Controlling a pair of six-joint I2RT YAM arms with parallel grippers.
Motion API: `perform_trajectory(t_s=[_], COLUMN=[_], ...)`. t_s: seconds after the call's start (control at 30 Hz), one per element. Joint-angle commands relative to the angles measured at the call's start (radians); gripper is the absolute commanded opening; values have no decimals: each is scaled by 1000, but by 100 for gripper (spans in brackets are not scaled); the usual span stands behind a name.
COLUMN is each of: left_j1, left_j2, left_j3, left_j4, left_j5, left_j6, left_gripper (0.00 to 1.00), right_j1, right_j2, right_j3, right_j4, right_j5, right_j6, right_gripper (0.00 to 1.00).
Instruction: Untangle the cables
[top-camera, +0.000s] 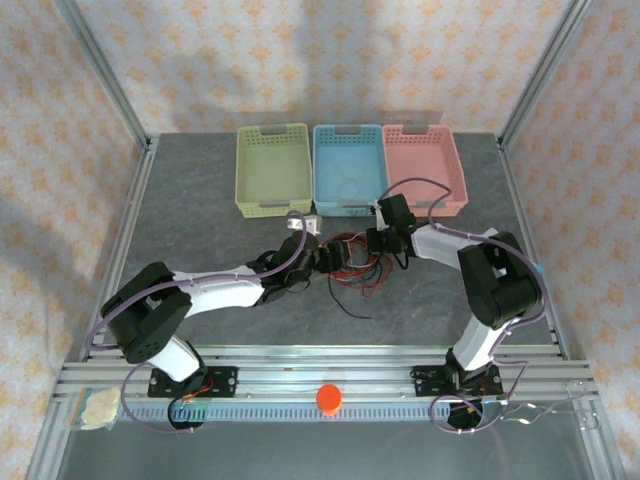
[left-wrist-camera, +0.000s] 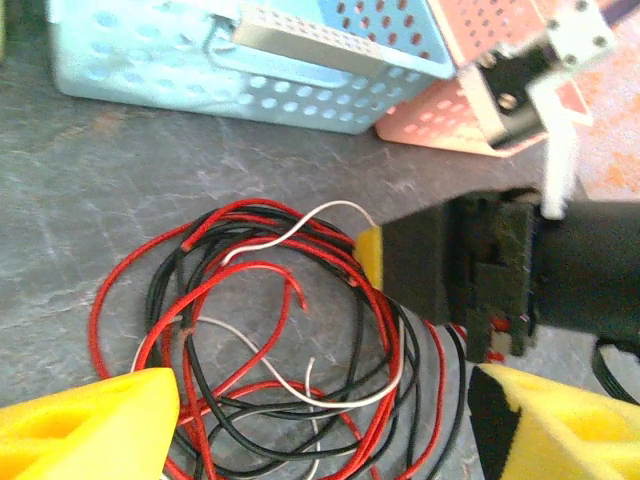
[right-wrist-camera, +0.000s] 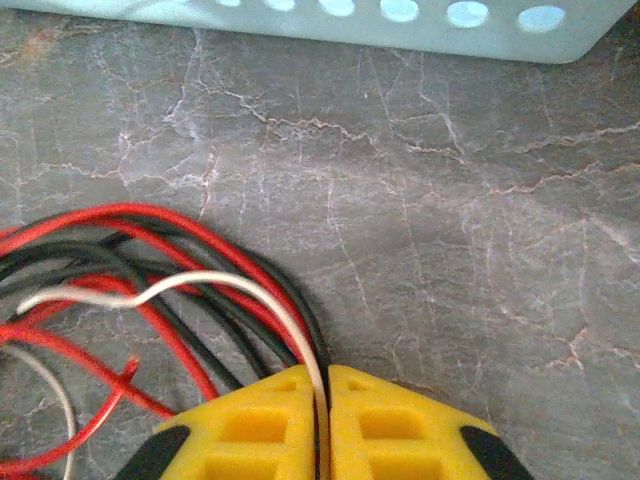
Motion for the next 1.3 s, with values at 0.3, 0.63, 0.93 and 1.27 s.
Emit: perform_trajectory(t_s=[0.3, 0.63, 0.93, 1.27], left_j1=[-1, -2, -4, -5], left_j2=[16, 107, 211, 232], left_j3=[69, 151, 267, 248], left_j4=[-132, -159, -297, -311], left_j5=[-127, -80, -129, -151], left_j6=[0, 11, 0, -9], left_gripper=[81, 87, 87, 87], right_j1=[-6, -6, -6, -6], right_j2=[-205, -346, -425, -566], right_j3=[-122, -217, -250, -230], right_j4=[81, 179, 216, 125], right_j5=[-53, -105, -125, -122], right_j6=[3, 29, 43, 37], right_gripper=[0, 0, 0, 0])
